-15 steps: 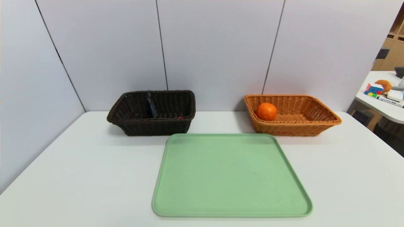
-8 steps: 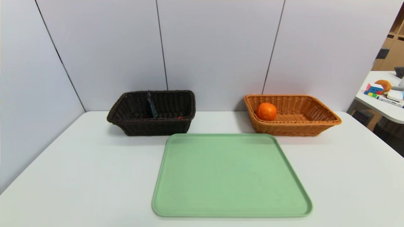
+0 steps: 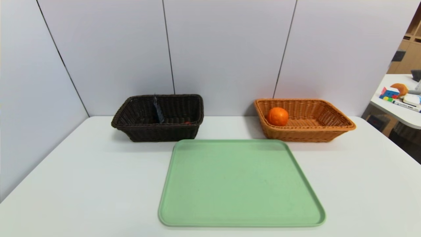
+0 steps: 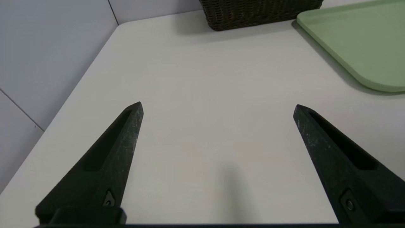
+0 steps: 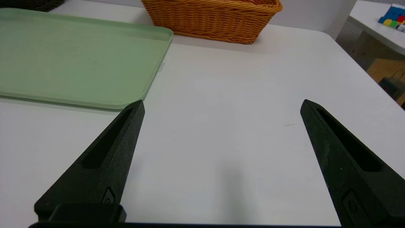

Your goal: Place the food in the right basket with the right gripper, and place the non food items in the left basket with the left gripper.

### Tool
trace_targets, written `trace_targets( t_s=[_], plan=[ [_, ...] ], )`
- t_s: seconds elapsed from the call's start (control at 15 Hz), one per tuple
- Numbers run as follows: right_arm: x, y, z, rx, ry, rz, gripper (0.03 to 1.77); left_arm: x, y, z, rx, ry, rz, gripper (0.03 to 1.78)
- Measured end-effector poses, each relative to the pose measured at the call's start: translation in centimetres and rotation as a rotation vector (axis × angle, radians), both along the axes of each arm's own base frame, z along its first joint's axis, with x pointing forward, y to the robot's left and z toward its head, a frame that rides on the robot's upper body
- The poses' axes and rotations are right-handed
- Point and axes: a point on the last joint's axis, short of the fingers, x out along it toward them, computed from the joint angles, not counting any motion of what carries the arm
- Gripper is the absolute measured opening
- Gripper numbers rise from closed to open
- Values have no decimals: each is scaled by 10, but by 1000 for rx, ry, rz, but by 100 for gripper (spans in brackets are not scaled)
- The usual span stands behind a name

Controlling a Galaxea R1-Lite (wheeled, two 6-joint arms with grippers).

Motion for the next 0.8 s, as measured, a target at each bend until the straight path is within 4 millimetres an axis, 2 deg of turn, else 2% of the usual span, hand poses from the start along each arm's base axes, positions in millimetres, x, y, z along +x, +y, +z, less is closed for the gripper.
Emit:
trace_targets(
  t_s=[0.2,0.8],
  plan=[
    [0,-1,0,78,-1,-31,170,0,0,-2,-1,18,1,169],
    [0,-1,0,90,-1,-39,170,0,0,-2,-7,19,1,169]
  ],
)
